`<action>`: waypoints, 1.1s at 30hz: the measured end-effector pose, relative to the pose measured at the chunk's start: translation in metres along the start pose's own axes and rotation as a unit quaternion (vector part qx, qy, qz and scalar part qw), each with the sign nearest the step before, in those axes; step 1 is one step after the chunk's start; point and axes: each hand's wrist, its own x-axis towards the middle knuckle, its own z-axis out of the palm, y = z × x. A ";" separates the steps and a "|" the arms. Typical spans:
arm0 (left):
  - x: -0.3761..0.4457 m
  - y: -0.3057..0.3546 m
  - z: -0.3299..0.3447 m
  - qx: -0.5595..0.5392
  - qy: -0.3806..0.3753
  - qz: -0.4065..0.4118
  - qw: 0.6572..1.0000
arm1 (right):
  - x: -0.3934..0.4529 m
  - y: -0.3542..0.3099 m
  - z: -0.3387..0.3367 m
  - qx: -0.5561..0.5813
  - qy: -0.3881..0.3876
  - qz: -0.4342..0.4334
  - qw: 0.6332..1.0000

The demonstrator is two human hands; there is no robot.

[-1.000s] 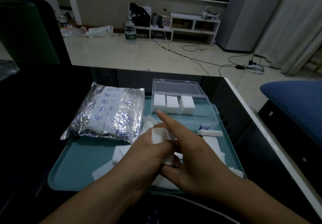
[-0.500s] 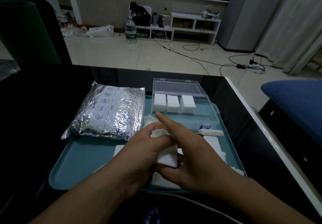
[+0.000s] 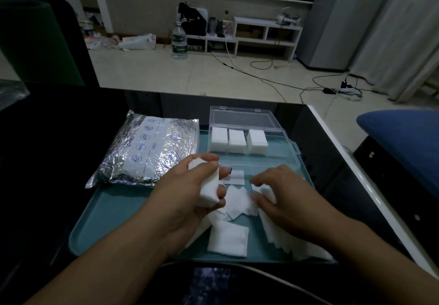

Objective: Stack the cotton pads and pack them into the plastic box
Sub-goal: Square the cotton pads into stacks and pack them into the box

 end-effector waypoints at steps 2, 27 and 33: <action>0.000 -0.001 0.000 0.003 0.001 0.000 1.000 | 0.003 -0.009 0.009 -0.044 -0.019 0.004 0.999; -0.002 -0.005 0.005 0.032 -0.018 -0.005 0.999 | -0.011 -0.038 -0.022 0.565 0.068 0.145 0.809; -0.005 -0.008 0.005 0.039 -0.020 -0.013 0.999 | -0.007 -0.046 0.000 0.374 0.153 0.115 0.907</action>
